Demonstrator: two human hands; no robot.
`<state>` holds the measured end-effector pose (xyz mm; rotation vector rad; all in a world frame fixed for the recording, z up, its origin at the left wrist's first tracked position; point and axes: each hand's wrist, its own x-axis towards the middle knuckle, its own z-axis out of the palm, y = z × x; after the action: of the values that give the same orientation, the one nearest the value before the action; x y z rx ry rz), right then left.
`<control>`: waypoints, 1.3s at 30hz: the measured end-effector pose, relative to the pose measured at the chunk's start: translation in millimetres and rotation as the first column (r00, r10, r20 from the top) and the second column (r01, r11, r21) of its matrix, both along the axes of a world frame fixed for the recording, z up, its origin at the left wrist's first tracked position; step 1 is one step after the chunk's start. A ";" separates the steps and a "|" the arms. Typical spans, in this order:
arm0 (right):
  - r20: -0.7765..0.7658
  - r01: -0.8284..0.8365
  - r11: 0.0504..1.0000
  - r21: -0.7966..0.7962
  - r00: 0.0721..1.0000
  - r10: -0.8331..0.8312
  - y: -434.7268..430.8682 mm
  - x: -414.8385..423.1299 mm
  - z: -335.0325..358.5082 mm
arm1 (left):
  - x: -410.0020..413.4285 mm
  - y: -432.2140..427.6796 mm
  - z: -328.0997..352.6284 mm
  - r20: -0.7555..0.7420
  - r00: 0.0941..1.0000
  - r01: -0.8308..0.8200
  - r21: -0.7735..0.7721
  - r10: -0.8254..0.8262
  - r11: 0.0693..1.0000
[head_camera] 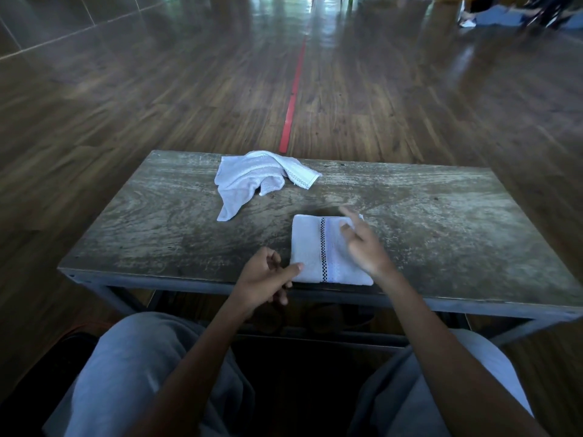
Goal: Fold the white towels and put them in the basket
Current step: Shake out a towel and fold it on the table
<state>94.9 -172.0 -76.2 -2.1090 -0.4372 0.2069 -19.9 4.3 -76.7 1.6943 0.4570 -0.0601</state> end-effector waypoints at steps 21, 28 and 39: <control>-0.342 0.249 0.961 -0.120 0.899 -0.275 -64.0 -28.7 -20.9 | 87.9 -45.7 -32.5 -0.256 0.853 0.393 0.888 -0.454 0.238; -0.305 0.167 0.950 -0.262 0.920 -0.246 -57.8 -24.0 -19.4 | 88.0 -44.7 -47.9 -0.175 0.889 0.291 0.930 -0.424 0.226; -0.223 0.096 0.924 -0.370 0.956 -0.189 -56.9 -15.8 -25.1 | 91.3 -42.5 -47.2 -0.194 0.903 0.310 0.912 -0.383 0.268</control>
<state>79.1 -228.9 -101.2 -2.4161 -0.0905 0.4979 71.4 -38.1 -123.9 2.9609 -0.0241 -0.0685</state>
